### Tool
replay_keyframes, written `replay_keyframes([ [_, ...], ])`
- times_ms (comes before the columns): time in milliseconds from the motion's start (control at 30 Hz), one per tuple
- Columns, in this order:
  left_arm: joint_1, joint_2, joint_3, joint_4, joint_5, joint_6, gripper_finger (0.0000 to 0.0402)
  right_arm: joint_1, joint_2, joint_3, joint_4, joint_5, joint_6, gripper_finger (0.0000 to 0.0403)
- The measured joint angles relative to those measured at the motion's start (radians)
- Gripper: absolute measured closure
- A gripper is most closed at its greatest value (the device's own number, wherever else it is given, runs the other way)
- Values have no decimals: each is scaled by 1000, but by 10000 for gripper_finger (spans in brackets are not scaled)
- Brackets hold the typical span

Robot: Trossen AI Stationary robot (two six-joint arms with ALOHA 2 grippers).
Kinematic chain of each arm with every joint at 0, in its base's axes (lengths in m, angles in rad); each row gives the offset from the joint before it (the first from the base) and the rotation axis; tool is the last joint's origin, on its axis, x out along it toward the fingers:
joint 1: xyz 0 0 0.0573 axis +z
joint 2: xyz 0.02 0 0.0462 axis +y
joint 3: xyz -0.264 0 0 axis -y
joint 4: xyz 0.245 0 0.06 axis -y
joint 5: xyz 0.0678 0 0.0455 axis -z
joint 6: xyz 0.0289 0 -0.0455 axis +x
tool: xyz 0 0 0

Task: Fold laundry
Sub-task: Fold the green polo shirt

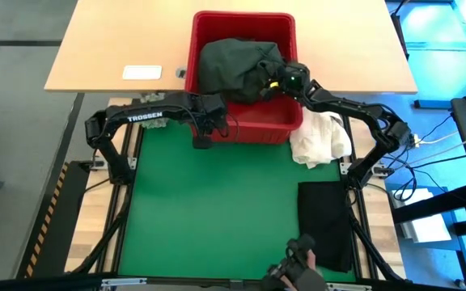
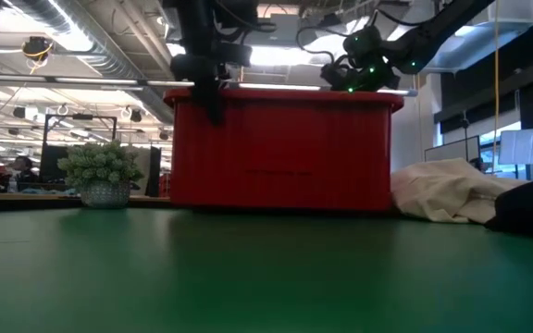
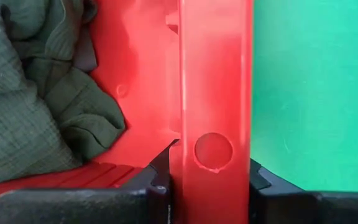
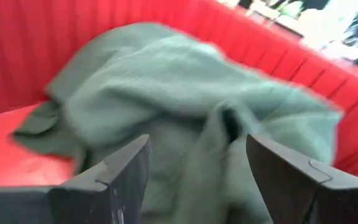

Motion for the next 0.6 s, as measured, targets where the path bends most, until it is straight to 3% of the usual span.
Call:
replay_keyframes([
  [167, -24, 1, 0, -1, -7, 1, 325, -10, 0, 0, 33, 52, -32, 139],
  [600, -81, 2, 0, -36, 4, -55, 324, -41, 34, 0, -45, 4, 2, 139],
])
